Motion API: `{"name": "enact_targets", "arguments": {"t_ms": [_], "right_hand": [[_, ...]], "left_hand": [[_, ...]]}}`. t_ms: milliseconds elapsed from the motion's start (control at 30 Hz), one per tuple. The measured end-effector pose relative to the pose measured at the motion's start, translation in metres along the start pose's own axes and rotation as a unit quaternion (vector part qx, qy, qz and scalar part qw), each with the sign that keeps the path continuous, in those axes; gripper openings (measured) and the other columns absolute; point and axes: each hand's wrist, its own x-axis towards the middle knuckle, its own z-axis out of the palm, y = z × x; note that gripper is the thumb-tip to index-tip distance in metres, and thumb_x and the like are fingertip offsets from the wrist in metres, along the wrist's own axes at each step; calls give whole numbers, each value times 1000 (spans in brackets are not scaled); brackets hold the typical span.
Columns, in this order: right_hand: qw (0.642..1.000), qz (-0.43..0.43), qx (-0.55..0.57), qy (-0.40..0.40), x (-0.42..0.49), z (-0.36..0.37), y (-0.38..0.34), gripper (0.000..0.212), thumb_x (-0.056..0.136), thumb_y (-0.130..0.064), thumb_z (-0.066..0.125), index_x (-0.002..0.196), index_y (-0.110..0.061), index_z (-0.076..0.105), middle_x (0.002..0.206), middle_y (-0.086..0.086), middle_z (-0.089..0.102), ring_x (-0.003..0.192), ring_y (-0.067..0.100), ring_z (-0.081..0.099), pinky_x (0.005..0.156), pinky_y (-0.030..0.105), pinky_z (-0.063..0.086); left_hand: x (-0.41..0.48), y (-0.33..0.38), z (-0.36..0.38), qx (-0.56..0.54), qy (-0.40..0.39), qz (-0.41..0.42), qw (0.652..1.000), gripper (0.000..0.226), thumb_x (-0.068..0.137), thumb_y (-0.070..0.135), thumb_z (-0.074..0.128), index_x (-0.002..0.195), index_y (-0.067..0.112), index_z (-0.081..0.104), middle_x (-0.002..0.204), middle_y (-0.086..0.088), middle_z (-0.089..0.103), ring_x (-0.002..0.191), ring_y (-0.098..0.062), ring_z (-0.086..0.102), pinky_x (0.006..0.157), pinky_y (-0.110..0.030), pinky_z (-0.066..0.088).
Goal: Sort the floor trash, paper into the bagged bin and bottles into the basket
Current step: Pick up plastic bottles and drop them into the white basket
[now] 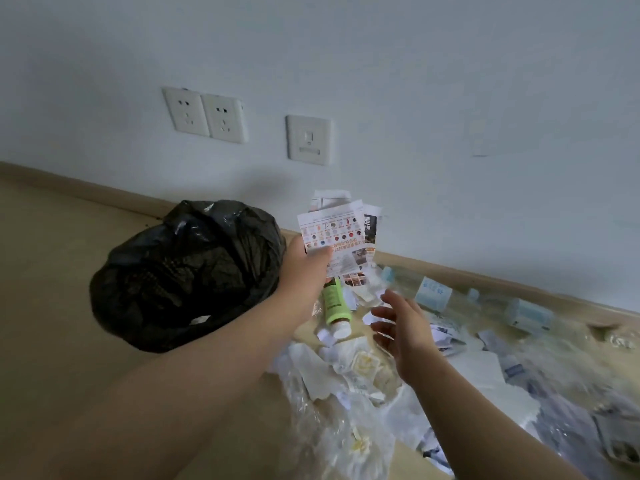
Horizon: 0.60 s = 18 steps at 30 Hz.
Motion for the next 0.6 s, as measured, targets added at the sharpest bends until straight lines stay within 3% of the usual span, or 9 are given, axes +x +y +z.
{"name": "enact_targets", "arguments": {"t_ms": [167, 333, 400, 467, 600], "right_hand": [[1000, 1, -19, 12, -8, 36, -2, 11, 94, -19, 51, 85, -16, 54, 80, 7, 59, 62, 17, 51, 56, 27, 43], [988, -22, -104, -108, -28, 101, 2, 6, 92, -16, 51, 94, -18, 56, 80, 2, 57, 60, 15, 49, 54, 25, 41], [984, -18, -117, -137, -33, 117, 5, 10, 92, -18, 52, 101, -16, 57, 82, 2, 56, 62, 15, 51, 54, 25, 42], [983, -10, -119, -138, -35, 121, 8, 12, 91, -17, 53, 102, -15, 58, 81, 2, 56, 62, 15, 52, 53, 24, 42], [987, 5, -115, -112, -32, 114, 14, 7, 91, -15, 52, 90, -20, 56, 80, 1, 58, 62, 15, 53, 55, 24, 44]], "left_hand": [[11, 9, -52, -42, 126, 16, 991, 21, 92, 5, 46, 105, 21, 50, 95, 8, 60, 83, -9, 61, 58, -21, 49], [28, 4, -105, 8, 258, -8, 966, 34, 91, 1, 38, 123, 14, 38, 125, -10, 54, 107, -27, 57, 88, -43, 53], [35, -2, -126, 85, 287, -49, 953, 40, 92, 2, 36, 130, 15, 33, 126, -13, 51, 104, -30, 55, 88, -46, 52], [43, -9, -141, 160, 267, -99, 945, 45, 91, 2, 35, 134, 14, 30, 125, -16, 50, 102, -32, 52, 85, -43, 50], [49, -28, -157, 320, 114, -145, 929, 40, 90, 9, 42, 130, 10, 44, 121, -17, 54, 104, -32, 53, 85, -37, 44]]}}
